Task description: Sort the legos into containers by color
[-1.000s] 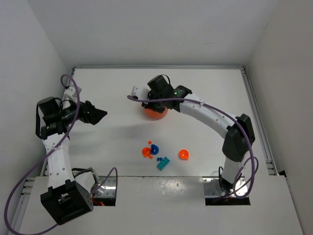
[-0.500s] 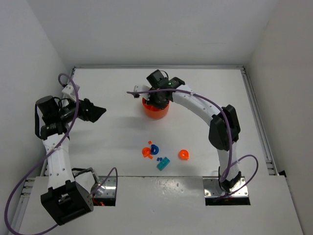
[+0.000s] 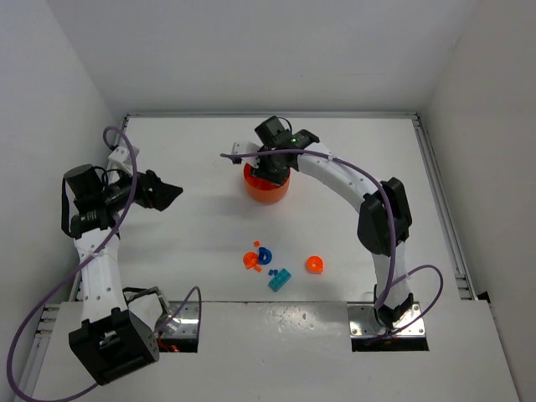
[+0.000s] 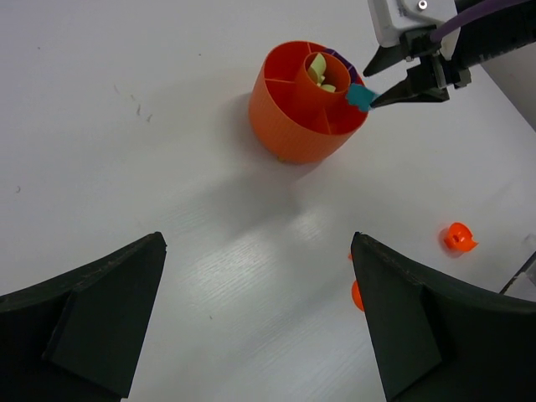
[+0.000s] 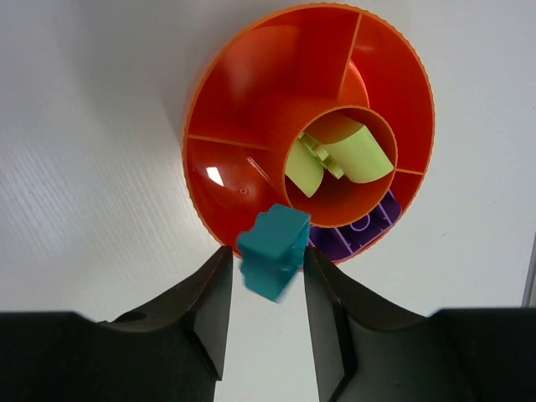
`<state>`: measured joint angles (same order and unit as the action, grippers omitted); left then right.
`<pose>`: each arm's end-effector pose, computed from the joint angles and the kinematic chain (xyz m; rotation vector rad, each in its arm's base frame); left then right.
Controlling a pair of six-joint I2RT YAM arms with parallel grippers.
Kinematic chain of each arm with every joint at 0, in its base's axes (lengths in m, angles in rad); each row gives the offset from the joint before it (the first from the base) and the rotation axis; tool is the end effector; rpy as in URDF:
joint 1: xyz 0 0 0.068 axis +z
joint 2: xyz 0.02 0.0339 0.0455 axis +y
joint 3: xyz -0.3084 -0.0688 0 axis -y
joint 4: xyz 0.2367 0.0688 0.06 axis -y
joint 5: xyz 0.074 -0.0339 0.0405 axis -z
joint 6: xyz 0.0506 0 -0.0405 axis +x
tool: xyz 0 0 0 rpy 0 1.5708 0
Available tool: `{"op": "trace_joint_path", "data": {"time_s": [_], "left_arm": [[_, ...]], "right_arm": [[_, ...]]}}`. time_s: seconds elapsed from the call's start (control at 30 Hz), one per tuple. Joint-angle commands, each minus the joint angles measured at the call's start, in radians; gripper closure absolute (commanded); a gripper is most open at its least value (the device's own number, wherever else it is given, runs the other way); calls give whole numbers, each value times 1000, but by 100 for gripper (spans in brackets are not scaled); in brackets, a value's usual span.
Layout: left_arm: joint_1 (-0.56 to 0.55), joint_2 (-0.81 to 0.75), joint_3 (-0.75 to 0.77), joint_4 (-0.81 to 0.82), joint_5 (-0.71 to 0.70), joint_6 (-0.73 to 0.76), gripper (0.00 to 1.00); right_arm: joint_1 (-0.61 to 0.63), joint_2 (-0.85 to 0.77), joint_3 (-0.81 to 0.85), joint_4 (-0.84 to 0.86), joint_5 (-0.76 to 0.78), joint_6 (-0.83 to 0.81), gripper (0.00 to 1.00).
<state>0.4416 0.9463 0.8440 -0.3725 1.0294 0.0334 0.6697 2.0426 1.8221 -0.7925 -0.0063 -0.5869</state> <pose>0.1725 0.0336 0.3535 0.2391 1.8534 -0.7173 0.3685 0.2921 0.2893 -1.5208 2.0894 0.0388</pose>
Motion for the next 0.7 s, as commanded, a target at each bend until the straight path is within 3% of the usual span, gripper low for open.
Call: {"op": "trace_joint_path", "data": {"time_s": [0.0,0.23,0.33,0.43,0.47,0.53,0.57,0.67], "left_arm": [[-24,8,38,-55,5,66,0],[-84,-4,72,-149,-35,161,0],[-196,-27,81,-186,-83,194,6],[-413,-41,58,-207,-211,194,13],[-543,-41,49,-219,-306,182,14],[-673,-17,49,-229,-398,171,18],[-802,17,49,-229,-445,149,18],[-981,121,85,-268,-531,149,21]], "right_arm": [[-7,1,55,32,-10,-4,60],[-18,-33,55,21,-20,36,54],[-71,-90,82,54,-40,168,54],[-145,-232,-62,149,-41,358,54],[-162,-315,-111,173,-32,428,54],[-214,-379,-248,203,-14,481,54],[-234,-403,-283,203,-14,496,54],[-314,-481,-421,216,-14,532,54]]}}
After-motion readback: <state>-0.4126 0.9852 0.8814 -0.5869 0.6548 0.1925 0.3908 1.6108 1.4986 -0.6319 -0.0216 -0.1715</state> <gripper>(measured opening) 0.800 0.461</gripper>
